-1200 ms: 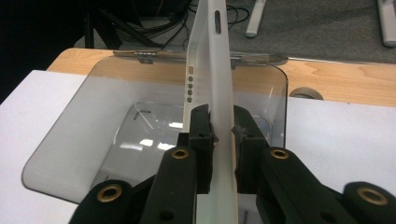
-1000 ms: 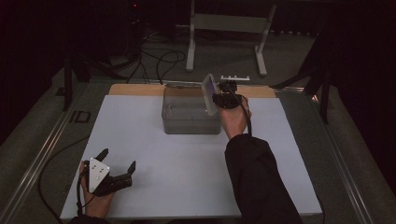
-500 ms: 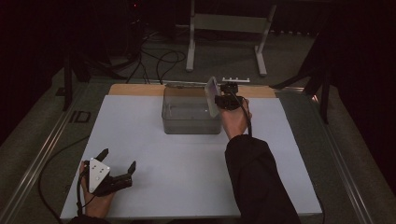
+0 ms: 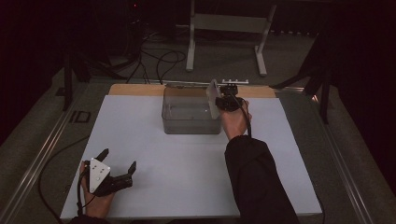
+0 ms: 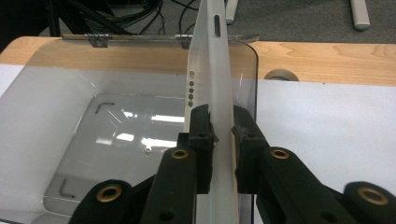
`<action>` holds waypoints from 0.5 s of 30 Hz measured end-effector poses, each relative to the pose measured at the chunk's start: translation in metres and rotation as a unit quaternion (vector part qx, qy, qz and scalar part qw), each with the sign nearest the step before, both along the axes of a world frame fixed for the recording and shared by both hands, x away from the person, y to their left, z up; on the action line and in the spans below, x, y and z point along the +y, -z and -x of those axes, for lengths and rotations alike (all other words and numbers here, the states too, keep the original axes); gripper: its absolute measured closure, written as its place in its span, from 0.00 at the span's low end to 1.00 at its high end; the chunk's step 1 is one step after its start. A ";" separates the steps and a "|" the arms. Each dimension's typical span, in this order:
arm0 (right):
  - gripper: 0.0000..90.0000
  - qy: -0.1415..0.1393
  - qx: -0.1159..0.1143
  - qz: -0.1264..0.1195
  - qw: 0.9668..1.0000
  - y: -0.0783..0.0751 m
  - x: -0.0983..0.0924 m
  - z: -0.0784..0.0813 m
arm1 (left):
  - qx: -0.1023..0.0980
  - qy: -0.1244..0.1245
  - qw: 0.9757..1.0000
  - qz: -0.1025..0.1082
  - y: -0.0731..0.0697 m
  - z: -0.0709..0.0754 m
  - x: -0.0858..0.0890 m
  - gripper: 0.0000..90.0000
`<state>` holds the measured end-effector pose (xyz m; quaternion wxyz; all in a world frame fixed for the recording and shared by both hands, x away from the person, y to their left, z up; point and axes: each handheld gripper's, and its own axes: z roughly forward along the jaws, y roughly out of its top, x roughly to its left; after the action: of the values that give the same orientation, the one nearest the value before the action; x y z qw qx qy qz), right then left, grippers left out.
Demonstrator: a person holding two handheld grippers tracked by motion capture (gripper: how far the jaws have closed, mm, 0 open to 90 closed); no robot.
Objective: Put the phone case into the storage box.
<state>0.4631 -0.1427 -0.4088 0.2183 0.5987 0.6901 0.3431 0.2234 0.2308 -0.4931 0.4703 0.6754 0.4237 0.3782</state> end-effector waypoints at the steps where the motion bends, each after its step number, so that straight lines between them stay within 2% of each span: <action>1: 0.90 0.000 0.001 0.001 1.000 0.001 0.000 0.000 | 0.000 0.000 1.000 0.000 0.000 0.000 0.000 0.01; 15: 0.90 0.009 0.010 0.018 1.000 0.010 0.003 -0.004 | -0.001 0.001 1.000 0.001 0.000 0.000 0.000 0.01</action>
<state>0.4668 -0.1401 -0.4187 0.2255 0.6045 0.6927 0.3224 0.2232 0.2307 -0.4929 0.4714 0.6750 0.4234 0.3781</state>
